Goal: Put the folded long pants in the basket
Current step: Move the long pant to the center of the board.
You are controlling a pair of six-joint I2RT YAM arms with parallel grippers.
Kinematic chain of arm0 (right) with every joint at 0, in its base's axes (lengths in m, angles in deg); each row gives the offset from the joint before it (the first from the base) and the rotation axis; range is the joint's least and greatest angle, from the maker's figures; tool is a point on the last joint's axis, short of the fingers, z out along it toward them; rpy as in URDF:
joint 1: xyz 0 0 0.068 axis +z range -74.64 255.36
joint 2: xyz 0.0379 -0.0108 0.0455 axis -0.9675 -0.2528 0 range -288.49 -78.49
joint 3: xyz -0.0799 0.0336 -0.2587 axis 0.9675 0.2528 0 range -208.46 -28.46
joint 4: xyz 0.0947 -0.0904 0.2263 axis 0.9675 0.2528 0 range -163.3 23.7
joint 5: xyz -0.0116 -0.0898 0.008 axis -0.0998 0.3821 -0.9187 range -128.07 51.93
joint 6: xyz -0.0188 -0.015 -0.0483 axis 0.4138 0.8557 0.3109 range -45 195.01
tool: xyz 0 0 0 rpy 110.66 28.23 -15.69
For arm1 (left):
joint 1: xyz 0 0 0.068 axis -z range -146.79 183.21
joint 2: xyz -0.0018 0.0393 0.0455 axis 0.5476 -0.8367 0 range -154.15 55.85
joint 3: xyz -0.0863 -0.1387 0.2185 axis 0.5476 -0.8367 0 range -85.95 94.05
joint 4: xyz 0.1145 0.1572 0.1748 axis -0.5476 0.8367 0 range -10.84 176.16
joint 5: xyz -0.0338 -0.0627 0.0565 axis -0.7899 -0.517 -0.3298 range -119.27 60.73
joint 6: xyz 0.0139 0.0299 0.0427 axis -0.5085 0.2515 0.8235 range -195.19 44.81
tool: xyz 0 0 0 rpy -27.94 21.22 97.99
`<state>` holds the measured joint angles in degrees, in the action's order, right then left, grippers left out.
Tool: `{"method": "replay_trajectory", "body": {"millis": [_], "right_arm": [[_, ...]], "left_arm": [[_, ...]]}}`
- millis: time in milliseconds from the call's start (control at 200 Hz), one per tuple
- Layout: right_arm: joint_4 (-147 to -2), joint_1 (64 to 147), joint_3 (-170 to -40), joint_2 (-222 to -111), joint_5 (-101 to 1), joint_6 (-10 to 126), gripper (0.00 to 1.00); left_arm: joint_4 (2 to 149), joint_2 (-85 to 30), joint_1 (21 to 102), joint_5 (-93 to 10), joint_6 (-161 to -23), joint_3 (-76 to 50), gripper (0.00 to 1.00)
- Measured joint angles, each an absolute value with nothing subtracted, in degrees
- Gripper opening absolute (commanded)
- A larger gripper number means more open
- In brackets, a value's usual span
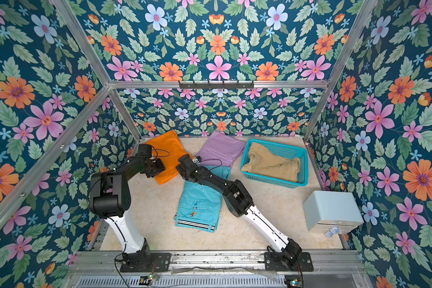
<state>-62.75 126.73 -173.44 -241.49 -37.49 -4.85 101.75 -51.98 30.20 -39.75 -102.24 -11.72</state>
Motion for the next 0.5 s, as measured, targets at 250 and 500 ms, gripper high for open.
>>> {"method": "replay_trajectory", "body": {"millis": [250, 500], "right_arm": [[-54.0, 125.8, -181.2, -240.7, -42.0, 1.3, 0.0], [-51.6, 126.3, -180.1, -237.1, -47.3, 3.6, 0.0]], "left_arm": [[103.3, -42.3, 28.3, -36.9, -102.2, -10.1, 0.53], [104.5, -38.6, 27.9, -35.9, -102.2, -8.2, 0.54]]}}
